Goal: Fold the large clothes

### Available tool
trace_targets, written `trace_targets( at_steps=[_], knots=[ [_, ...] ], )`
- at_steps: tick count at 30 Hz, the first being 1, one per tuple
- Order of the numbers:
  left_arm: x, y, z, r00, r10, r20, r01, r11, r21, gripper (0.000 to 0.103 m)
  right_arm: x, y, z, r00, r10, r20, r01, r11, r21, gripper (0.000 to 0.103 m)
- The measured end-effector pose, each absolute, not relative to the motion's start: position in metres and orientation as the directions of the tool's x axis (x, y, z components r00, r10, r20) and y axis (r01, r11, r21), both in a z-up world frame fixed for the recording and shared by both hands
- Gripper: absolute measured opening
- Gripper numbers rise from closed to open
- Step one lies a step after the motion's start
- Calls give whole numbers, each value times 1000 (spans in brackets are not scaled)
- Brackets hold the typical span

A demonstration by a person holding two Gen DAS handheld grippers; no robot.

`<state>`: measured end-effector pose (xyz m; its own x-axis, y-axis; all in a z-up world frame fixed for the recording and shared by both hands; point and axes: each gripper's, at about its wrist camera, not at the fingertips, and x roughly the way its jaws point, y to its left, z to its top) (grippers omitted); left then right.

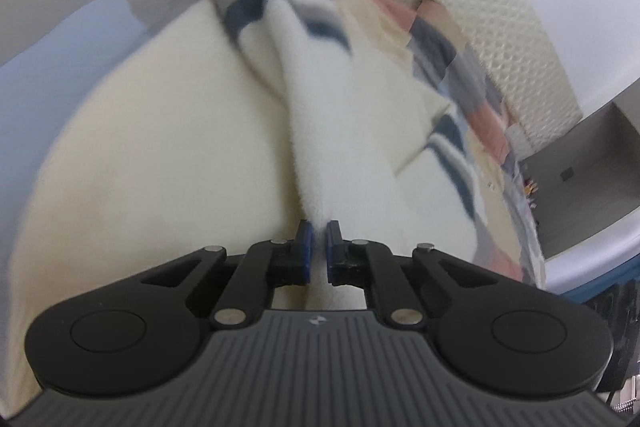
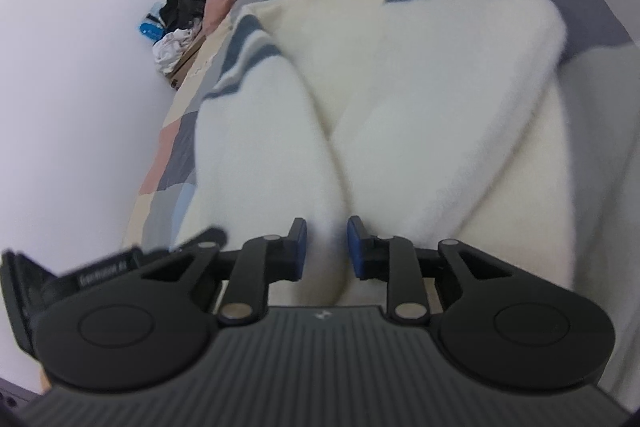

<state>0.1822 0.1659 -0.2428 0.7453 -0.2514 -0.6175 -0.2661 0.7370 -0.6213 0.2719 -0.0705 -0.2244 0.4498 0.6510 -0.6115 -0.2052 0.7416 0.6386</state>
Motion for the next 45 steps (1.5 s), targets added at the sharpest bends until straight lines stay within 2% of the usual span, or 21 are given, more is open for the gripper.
trace_targets(
  at_steps=[3,9,15,16,17,18,24,27,32,35,37,40,42,43,44,45],
  knots=[
    [177,170,-246,725,-234,-648,-296,744,-600,8,269,-67,-225,432,664,-610,-227,735,639,34],
    [177,172,-248,722,-231,-653,-299,746,-595,8,268,-58,-234,339,704,-624,-249,707,662,35],
    [181,171,-251,707,-246,-663,-288,756,-588,9,267,-52,-233,323,704,-633,-255,708,658,35],
    [182,171,-251,705,-252,-662,-287,753,-592,9,266,-52,-232,326,703,-632,-263,710,653,32],
    [182,171,-251,705,-253,-662,-288,752,-594,9,265,-51,-229,336,698,-632,-277,714,642,16],
    [182,171,-251,707,-257,-659,-284,751,-596,9,263,-51,-225,356,692,-628,-294,720,628,12],
    [182,167,-250,719,-341,-605,-219,715,-663,9,249,-64,-188,495,704,-509,-396,704,589,10],
    [181,156,-247,717,-346,-605,-182,745,-642,9,247,-75,-185,528,690,-496,-374,713,594,10],
    [182,151,-247,704,-333,-627,-173,777,-606,9,260,-74,-207,511,581,-633,-251,806,537,10],
    [184,154,-252,691,-343,-636,-182,769,-613,9,265,-73,-219,488,559,-670,-210,820,532,10],
    [184,157,-251,689,-349,-635,-183,764,-619,9,263,-72,-219,484,571,-663,-203,810,549,12],
    [180,167,-249,669,-365,-648,-208,744,-635,9,254,-89,-218,463,685,-562,-154,687,710,13],
    [176,171,-245,660,-372,-653,-217,738,-639,16,247,-96,-215,470,684,-558,-132,680,722,15],
    [174,173,-243,656,-377,-654,-213,739,-639,25,244,-99,-212,482,665,-570,-122,695,708,16],
    [171,175,-240,655,-378,-654,-205,744,-636,34,241,-103,-210,491,645,-586,-103,711,696,21],
    [168,175,-237,656,-373,-656,-201,751,-629,38,239,-106,-208,496,635,-593,-86,715,694,33]
  ],
)
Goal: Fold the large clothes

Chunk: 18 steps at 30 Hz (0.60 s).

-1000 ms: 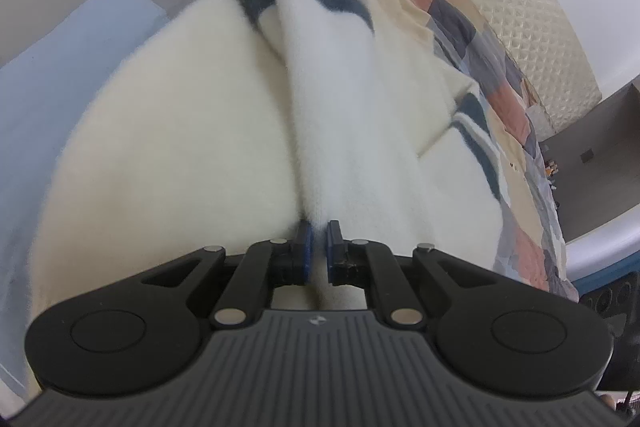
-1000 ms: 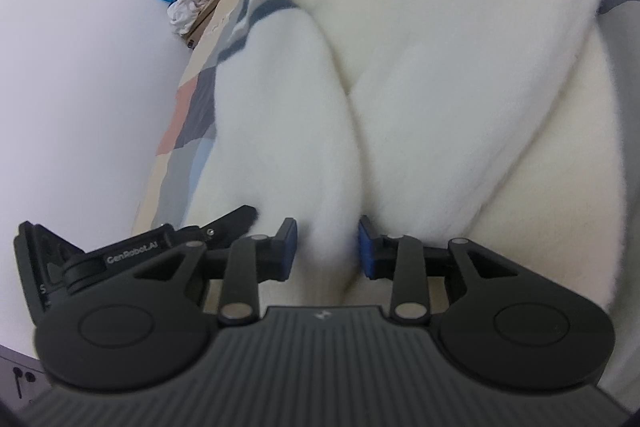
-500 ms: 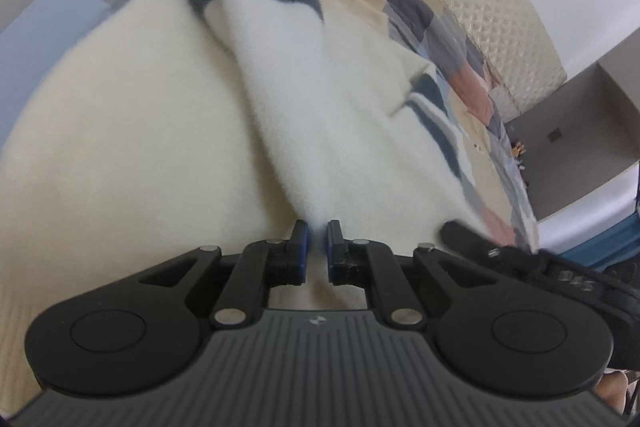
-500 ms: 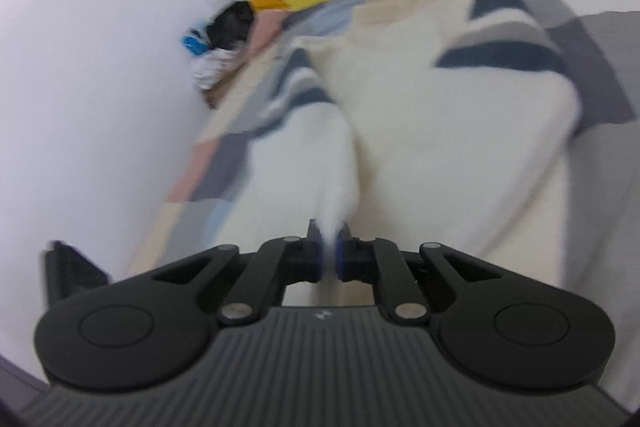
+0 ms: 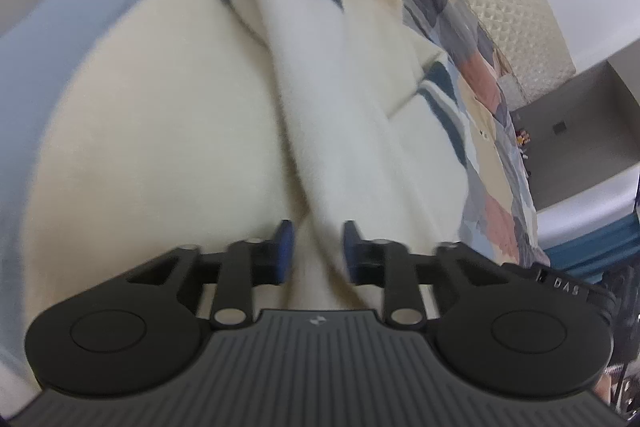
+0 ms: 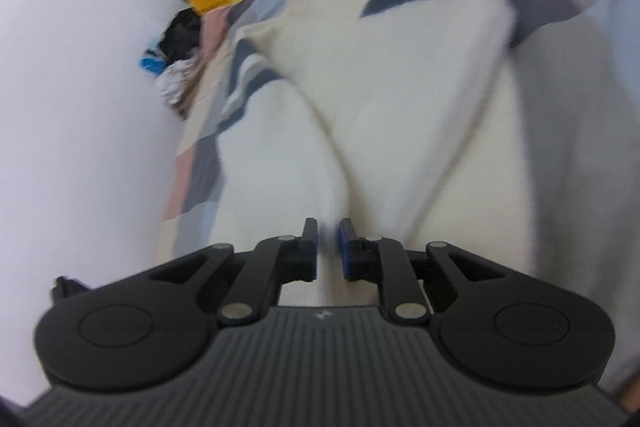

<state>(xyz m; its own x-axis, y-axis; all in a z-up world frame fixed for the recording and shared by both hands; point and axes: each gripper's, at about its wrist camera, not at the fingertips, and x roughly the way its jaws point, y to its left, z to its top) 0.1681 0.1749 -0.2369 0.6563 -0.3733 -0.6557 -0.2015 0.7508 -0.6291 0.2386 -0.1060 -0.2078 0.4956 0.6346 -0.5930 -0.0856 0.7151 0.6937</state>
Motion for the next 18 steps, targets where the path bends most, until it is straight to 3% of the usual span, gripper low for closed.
trace_targets(
  at_steps=[1,2,3,5,8,18],
  knots=[
    [165,176,-234,657,-365,-660,-201,759,-620,43,236,-110,-206,499,628,-597,-68,715,696,41],
    [160,176,-230,657,-354,-666,-198,771,-605,44,233,-113,-204,501,623,-601,-53,715,697,57],
    [157,178,-227,658,-343,-671,-196,782,-592,46,230,-116,-201,503,616,-606,-45,719,694,63],
    [147,182,-221,672,-314,-671,-202,794,-574,50,223,-118,-194,514,584,-628,-38,747,664,62],
    [129,201,-215,719,-257,-646,-257,765,-590,52,214,-130,-185,568,419,-709,64,836,545,62],
    [110,249,-227,714,-11,-700,-489,708,-509,53,229,-131,-209,490,227,-842,294,866,405,62]
  ],
)
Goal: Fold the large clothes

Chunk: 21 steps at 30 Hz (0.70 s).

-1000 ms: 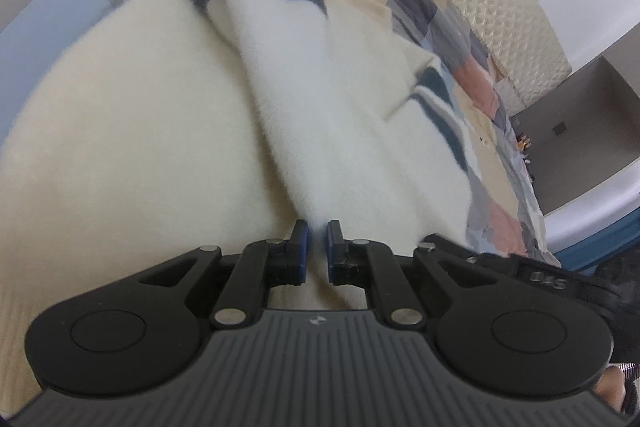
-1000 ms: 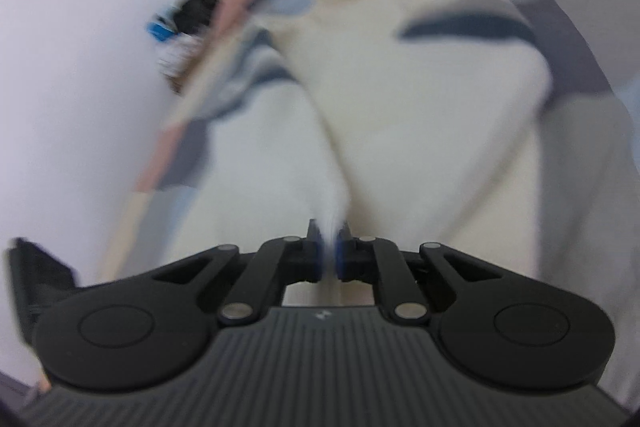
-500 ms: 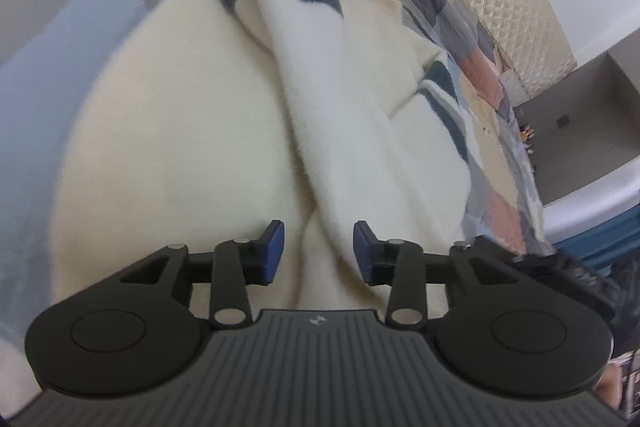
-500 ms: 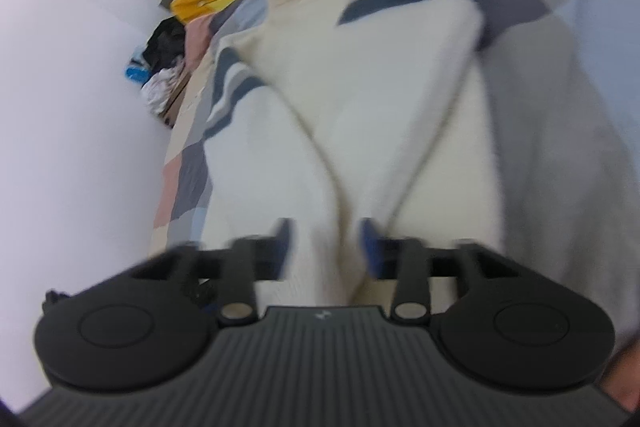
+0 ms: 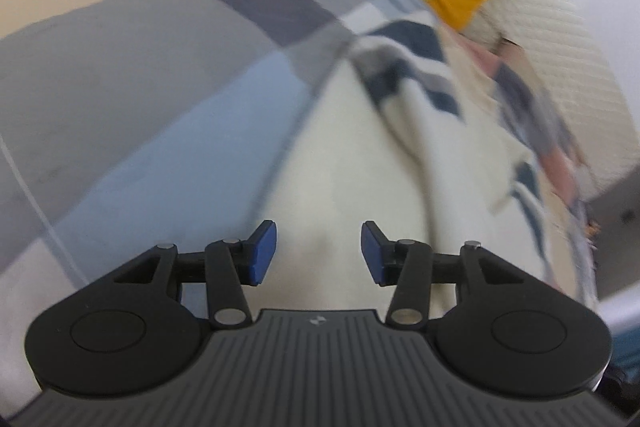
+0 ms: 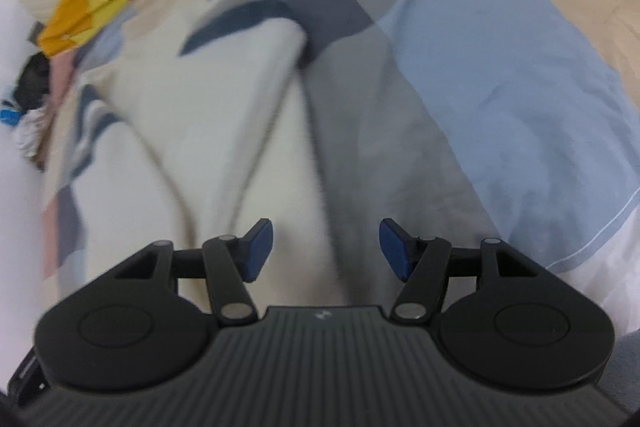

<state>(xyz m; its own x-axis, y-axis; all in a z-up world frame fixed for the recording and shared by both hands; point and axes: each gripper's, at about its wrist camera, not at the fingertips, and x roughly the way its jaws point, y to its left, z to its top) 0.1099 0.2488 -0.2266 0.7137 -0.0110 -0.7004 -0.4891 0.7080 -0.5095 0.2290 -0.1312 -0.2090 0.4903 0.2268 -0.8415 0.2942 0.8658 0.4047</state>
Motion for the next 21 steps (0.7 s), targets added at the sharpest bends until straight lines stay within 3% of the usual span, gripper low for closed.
trace_targets(
  at_steps=[5,11,21],
  knots=[
    [110,263,-244,676,3,-737,-552,665,-503,53,230,-127,-222,449,281,-848,281,857,433,62],
    [108,266,-260,674,-106,-731,-553,585,-594,52,217,-117,-230,352,448,-822,228,810,540,60],
    [106,235,-268,620,-255,-742,-484,620,-617,52,196,-103,-223,268,529,-805,88,819,567,35]
  ],
)
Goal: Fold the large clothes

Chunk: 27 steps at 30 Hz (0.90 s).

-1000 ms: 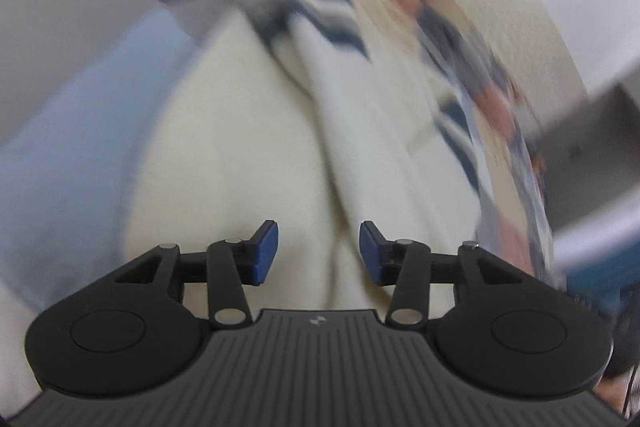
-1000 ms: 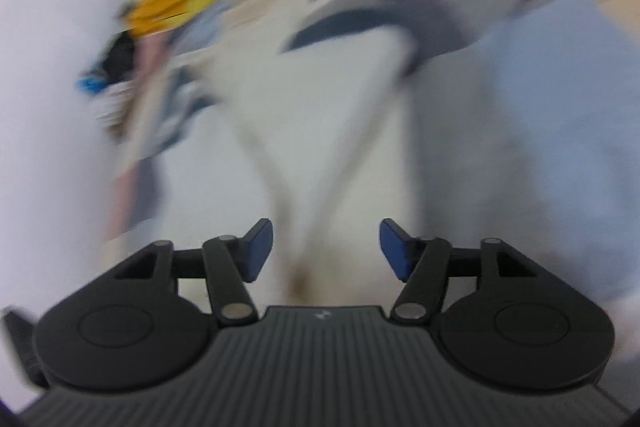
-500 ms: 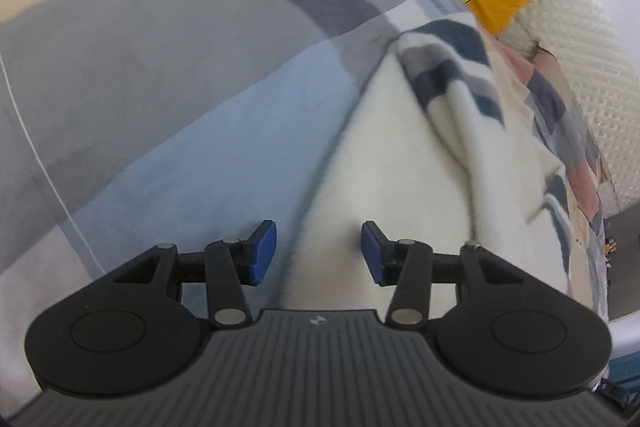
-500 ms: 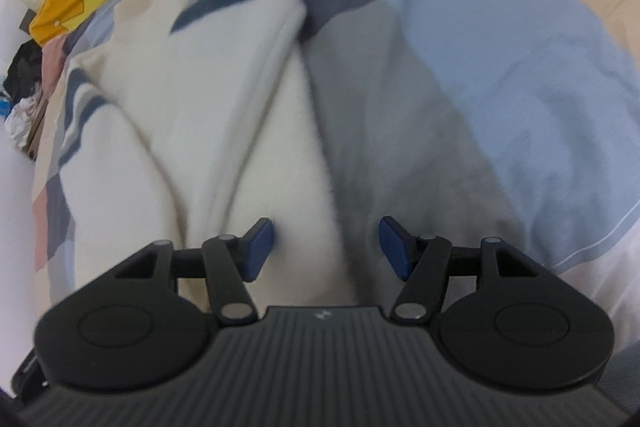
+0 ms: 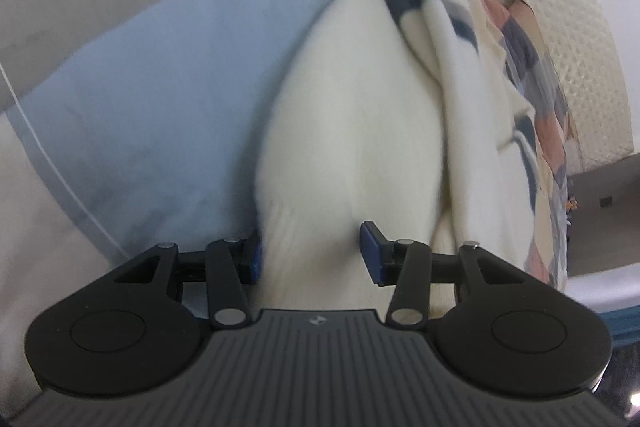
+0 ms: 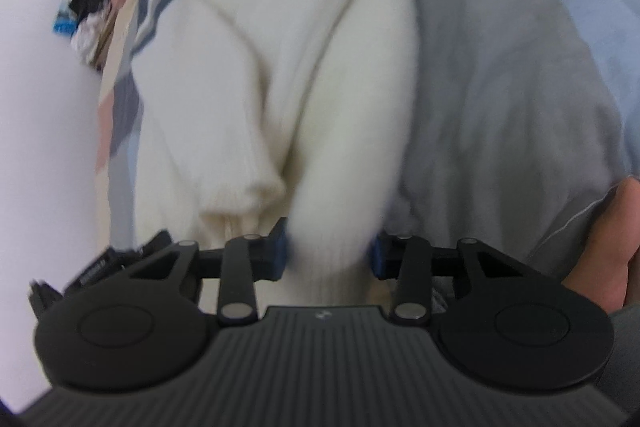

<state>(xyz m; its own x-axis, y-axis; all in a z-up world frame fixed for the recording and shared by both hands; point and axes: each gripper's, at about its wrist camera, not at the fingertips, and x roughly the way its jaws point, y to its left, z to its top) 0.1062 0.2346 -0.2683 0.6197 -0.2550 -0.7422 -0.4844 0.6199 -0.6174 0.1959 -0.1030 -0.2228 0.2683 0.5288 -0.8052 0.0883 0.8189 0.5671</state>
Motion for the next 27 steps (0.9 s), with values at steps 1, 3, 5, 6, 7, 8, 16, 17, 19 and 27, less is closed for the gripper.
trace_targets(
  at_steps=[1,3,5,6,7,8,16,17,19,27],
  knots=[
    [105,233,-269,615,-271,-741,-482,615,-624,51,197,-104,-222,274,520,-809,92,823,561,32],
    [103,231,-270,607,-282,-743,-476,620,-624,38,196,-105,-218,293,504,-812,90,831,548,22],
    [102,231,-270,614,-281,-738,-478,612,-631,16,194,-109,-210,334,507,-795,70,828,557,20],
    [100,233,-269,627,-287,-724,-476,594,-648,13,194,-111,-206,356,510,-783,61,823,564,19],
    [97,236,-267,646,-286,-708,-474,576,-666,10,193,-114,-201,375,518,-769,55,816,576,19],
    [95,239,-264,675,-286,-680,-464,552,-693,9,191,-121,-196,394,532,-750,62,798,599,19],
    [61,254,-216,876,-339,-344,-236,322,-917,8,179,-168,-151,531,629,-568,27,657,753,16],
    [59,254,-210,884,-338,-322,-215,317,-924,8,175,-166,-143,539,629,-560,-1,666,746,16],
    [56,253,-196,896,-334,-291,-182,321,-929,7,171,-161,-128,547,637,-543,-46,670,741,16],
    [16,245,-162,910,-365,-198,-82,310,-947,7,152,-183,-85,582,690,-432,-113,594,797,16]
  ],
)
